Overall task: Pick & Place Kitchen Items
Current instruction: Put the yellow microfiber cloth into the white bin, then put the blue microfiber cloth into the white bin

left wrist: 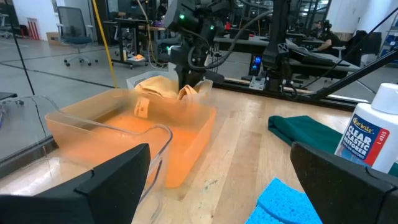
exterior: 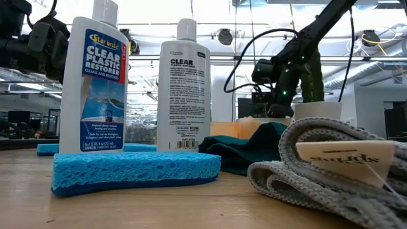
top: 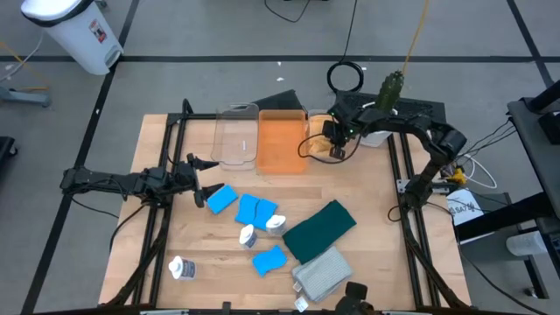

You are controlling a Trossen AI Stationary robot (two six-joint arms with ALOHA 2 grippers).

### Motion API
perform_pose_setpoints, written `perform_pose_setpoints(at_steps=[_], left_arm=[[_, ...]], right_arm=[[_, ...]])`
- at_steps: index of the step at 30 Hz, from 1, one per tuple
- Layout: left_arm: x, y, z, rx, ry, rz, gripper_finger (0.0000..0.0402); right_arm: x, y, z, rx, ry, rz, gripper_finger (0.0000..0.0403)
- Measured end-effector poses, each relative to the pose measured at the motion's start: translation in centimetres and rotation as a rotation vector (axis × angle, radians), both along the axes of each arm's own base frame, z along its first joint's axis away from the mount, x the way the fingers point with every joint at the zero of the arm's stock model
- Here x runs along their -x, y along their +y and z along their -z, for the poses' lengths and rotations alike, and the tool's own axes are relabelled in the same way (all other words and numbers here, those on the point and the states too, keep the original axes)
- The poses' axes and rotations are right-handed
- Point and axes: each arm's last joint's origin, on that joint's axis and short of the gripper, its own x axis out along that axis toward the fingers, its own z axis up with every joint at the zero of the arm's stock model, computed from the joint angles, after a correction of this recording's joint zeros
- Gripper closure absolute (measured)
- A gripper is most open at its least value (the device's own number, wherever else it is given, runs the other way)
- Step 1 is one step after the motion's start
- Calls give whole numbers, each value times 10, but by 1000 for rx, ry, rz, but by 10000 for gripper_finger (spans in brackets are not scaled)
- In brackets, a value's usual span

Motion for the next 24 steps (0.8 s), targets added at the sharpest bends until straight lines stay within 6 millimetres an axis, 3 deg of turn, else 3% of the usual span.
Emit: perform_pose_setpoints(at_steps=[6,12,20,24], left_arm=[[0,0,0,0,0,0,7],[0,0,0,0,0,0,7],[0,0,0,0,0,0,7],[0,0,0,0,0,0,7]], right_arm=[[2,11,-30,128,-10,6,403],[5,41,-72,171,-145,7,403],[24,102,-109,16,-231,109,401],[35,131,-116,-114,-233,103,369]])
